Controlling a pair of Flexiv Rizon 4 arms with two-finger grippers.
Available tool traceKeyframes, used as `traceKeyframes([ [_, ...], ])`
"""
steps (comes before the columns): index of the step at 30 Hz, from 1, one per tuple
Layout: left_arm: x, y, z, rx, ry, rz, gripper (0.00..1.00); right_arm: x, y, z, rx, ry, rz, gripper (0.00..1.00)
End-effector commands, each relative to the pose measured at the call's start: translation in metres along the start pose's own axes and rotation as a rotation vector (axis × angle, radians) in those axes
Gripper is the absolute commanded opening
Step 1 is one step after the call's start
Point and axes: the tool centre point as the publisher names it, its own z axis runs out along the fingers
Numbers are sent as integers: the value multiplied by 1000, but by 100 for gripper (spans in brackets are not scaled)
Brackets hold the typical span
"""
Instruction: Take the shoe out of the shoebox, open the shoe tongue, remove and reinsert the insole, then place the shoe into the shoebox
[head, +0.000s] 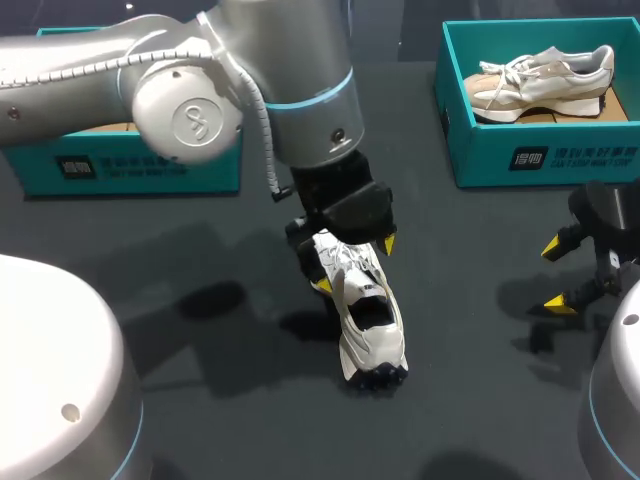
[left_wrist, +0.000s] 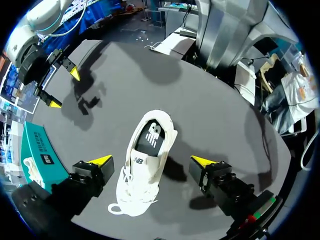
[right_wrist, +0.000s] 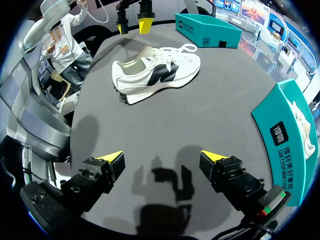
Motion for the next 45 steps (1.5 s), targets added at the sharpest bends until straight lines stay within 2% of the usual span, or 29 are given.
traceKeyframes([
  [1,3,-6,1,-22,19,-143,100,1,0,0,1,-1,0,100],
  [3,9,-17,5,-60,56,-291,100,1,0,0,1,-1,0,100],
  [5,12,-25,8,-32,121,-497,100,1,0,0,1,-1,0,100],
  [6,15,-28,7,-58,134,-646,100,1,0,0,1,-1,0,100],
  [7,19,-33,4,-107,98,-728,100,1,0,0,1,-1,0,100],
  [8,26,-40,-3,-154,61,-718,100,1,0,0,1,-1,0,100],
  [20,26,-40,-3,-154,61,-718,100,1,0,0,1,-1,0,100],
  [26,25,-55,14,-222,12,-856,100,1,0,0,1,-1,0,100],
  [31,25,-67,25,-247,-27,-924,100,1,0,0,1,-1,0,100],
  [45,15,-60,72,-267,-43,-1103,100,1,0,0,1,-1,0,100],
])
